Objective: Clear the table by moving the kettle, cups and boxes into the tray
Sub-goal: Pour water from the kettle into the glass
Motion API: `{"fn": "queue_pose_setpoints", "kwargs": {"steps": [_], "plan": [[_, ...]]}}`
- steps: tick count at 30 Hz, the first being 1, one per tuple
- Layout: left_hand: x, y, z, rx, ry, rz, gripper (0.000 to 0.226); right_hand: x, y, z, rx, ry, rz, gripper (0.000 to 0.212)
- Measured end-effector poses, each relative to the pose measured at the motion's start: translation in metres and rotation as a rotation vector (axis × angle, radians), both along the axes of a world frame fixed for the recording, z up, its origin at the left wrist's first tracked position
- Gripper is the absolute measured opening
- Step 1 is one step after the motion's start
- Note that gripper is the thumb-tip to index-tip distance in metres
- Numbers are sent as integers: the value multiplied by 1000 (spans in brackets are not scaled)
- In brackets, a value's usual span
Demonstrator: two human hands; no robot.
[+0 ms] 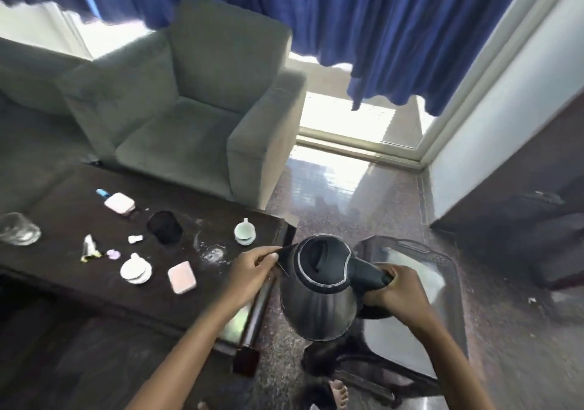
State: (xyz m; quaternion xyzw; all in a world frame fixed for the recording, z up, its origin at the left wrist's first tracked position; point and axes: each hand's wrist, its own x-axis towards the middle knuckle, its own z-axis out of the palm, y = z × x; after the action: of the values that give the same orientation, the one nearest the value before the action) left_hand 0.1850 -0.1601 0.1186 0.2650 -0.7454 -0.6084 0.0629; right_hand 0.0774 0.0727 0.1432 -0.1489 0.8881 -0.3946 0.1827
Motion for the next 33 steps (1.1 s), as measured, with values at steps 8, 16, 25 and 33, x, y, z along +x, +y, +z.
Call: {"fn": "queue_pose_setpoints", "kwargs": {"steps": [8, 16, 25, 33], "plan": [[105, -117, 2, 65, 89, 125, 28, 91, -131, 6, -27, 48, 49, 35], [171, -203, 10, 27, 150, 247, 30, 136, -238, 14, -77, -27, 151, 24], [200, -318, -3, 0, 99, 343, 32, 156, -366, 12, -125, -38, 237, 16], [206, -448, -21, -21, 5, 335, 38, 162, -484, -11, -97, -46, 237, 28]]}}
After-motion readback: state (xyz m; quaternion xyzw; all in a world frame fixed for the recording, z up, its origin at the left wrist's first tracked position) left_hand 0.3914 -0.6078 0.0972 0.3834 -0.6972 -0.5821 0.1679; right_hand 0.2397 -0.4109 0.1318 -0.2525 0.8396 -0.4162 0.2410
